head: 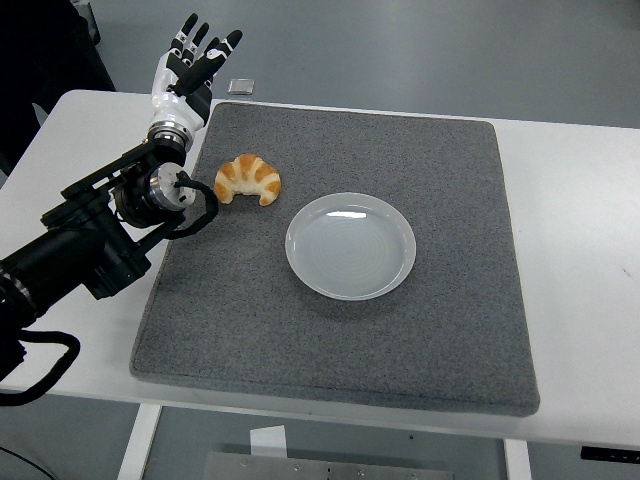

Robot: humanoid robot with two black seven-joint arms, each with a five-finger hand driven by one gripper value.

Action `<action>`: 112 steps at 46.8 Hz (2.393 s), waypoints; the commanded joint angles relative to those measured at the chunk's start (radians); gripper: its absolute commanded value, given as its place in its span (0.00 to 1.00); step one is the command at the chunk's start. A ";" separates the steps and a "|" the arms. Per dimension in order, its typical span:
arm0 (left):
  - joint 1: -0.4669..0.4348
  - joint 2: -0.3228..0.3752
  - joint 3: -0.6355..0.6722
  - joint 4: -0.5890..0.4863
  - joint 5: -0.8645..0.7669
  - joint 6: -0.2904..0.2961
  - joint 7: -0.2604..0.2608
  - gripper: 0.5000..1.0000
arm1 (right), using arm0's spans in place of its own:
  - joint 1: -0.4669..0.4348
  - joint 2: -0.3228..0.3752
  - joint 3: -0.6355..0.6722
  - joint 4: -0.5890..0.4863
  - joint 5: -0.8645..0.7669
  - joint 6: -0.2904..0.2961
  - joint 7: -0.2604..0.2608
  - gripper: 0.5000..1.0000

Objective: Place the bread on the plate

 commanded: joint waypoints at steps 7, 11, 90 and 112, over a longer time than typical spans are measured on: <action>0.001 0.002 0.002 0.001 0.000 0.001 -0.001 0.99 | 0.000 0.000 0.000 0.000 0.000 -0.001 0.000 0.90; -0.002 0.003 0.003 0.001 0.000 0.000 0.000 0.99 | 0.000 0.000 0.000 0.000 0.000 0.000 0.000 0.90; -0.499 0.378 0.970 -0.135 0.451 -0.160 0.149 0.98 | 0.000 0.000 0.000 0.000 0.000 0.000 0.000 0.90; -0.514 0.399 1.068 -0.166 0.830 -0.161 0.149 0.97 | 0.000 0.000 0.000 0.000 0.000 -0.001 0.000 0.91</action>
